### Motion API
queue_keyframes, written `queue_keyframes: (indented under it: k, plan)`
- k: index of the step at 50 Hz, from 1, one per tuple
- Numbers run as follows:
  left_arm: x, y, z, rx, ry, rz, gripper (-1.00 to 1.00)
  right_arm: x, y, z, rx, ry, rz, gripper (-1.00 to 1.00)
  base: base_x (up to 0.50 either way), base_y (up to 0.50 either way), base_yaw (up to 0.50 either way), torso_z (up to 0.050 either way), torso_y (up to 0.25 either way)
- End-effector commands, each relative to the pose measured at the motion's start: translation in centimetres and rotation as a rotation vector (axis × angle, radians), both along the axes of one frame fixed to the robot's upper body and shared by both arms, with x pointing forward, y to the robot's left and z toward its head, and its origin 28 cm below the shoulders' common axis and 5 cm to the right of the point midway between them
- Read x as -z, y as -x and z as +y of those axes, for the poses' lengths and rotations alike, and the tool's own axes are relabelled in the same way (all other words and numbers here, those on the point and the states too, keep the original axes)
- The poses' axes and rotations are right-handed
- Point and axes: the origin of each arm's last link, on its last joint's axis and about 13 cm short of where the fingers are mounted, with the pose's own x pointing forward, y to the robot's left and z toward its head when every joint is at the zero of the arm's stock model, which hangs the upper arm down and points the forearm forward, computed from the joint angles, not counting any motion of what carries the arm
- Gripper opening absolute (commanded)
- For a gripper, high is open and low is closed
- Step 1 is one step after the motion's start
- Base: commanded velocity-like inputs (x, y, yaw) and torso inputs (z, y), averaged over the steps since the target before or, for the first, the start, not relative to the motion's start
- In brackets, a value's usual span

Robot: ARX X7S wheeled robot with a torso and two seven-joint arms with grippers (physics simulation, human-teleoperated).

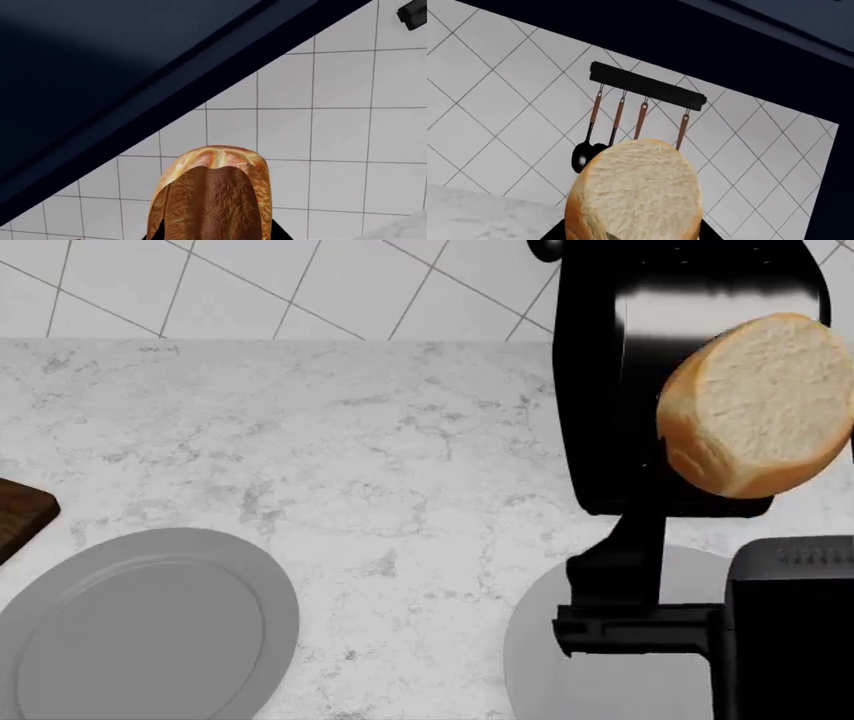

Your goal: Place all breads on the cutting board.

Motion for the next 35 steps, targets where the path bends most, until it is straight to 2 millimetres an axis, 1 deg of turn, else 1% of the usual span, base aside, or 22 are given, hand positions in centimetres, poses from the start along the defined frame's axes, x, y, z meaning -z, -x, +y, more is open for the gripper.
queue_keyframes:
  k: [1,5,25,35]
  plan:
    - [-0.13,0.05,-0.08,-0.004,0.008,-0.012,-1.0,-1.83,0.62,-0.21,-0.008,0.071,-0.074,-1.0,0.0,0.0,0.0,0.0,0.0]
    - [0.02,-0.09,-0.12,-0.001,0.008,-0.008,-1.0,-2.01,0.53,-0.4,0.001,0.097,-0.081,-1.0,0.0,0.0,0.0,0.0,0.0]
    - [-0.17,-0.2,-0.31,0.006,0.002,-0.005,-1.0,-2.01,0.49,-0.26,-0.007,0.107,-0.082,-1.0,0.01,0.5,0.0,0.0,0.001]
    - [-0.13,-0.06,-0.29,0.009,0.001,-0.008,-1.0,-1.98,0.17,-0.06,-0.029,0.093,-0.075,-1.0,0.01,0.5,0.0,0.0,0.0]
